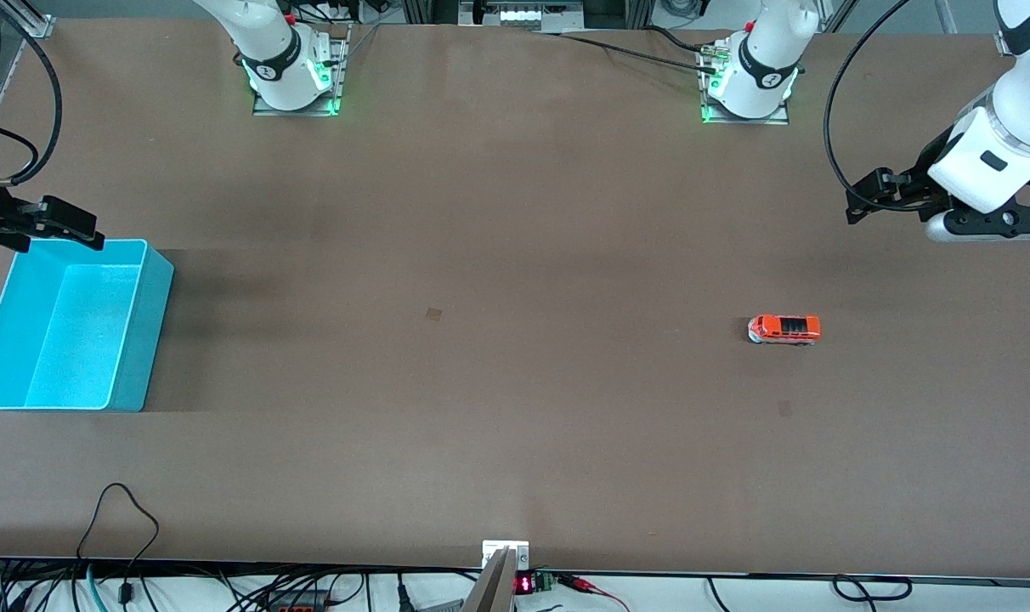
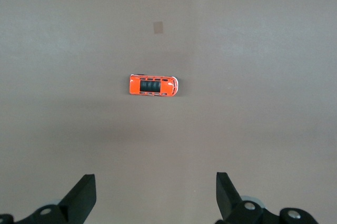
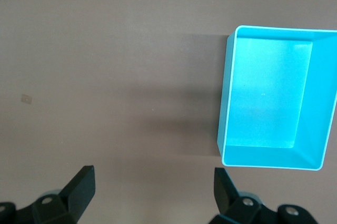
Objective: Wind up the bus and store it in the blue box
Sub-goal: 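Move the left gripper down toward the orange toy bus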
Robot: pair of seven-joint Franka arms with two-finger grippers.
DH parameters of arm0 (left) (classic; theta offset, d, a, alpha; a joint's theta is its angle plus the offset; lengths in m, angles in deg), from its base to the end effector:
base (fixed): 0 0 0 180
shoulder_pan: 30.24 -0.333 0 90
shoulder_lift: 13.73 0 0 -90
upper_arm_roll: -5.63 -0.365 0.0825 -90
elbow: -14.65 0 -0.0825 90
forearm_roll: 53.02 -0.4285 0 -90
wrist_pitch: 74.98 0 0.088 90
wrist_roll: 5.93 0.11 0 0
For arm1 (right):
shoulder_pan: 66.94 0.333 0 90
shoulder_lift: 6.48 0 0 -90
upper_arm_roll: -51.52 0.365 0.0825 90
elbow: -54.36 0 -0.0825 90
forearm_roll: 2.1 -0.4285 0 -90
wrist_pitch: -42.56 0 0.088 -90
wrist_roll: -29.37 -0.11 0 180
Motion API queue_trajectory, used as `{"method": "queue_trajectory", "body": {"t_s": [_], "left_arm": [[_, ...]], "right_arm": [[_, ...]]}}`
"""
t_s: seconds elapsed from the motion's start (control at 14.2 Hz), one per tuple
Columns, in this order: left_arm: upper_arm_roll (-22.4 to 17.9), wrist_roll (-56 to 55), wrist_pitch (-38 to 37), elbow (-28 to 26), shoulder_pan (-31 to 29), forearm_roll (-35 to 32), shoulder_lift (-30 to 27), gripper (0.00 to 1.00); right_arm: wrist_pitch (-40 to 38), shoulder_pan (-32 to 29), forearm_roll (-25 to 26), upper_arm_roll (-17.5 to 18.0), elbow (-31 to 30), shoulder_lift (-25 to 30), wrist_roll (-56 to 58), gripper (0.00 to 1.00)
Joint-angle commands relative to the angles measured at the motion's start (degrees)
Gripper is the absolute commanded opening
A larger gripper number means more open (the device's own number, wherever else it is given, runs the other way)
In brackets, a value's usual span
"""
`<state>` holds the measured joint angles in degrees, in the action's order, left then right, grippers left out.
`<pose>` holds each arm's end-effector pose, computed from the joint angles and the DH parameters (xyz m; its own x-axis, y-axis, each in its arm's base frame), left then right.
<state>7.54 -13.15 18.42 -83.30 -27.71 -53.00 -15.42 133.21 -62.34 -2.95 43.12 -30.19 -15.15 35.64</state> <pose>0.5873 -0.0459 0.6213 0.9976 0.0487 -0.0494 0.0484 -0.9988 -0.0069 0.6507 -0.0340 0.6268 0.9981 0.0437 -0.0438 0.0438 -0.9990 0.0024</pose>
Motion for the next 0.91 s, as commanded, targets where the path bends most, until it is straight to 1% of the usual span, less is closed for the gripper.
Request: {"method": "queue_trajectory", "body": {"t_s": [0.0, 0.49, 0.63, 0.84], "left_arm": [[0.0, -0.5, -0.9, 1.6, 0.1, 0.9, 0.7, 1.00], [0.0, -0.5, -1.8, 1.7, 0.1, 0.9, 0.9, 1.00], [0.1, -0.2, -5.4, 1.9, 0.2, 1.6, 0.9, 1.00], [1.6, 0.6, -11.0, 1.9, 0.3, 1.6, 0.9, 1.00]], "right_arm": [[0.1, -0.4, -0.5, 0.1, -0.4, 0.6, -0.8, 1.00], [0.2, -0.6, -0.5, 0.1, -0.4, 0.5, -0.8, 1.00], [0.5, -0.8, -0.4, 0.1, -0.4, 0.4, -0.7, 1.00], [0.4, -0.8, 0.1, 0.1, -0.4, -1.3, 0.1, 1.00]]}}
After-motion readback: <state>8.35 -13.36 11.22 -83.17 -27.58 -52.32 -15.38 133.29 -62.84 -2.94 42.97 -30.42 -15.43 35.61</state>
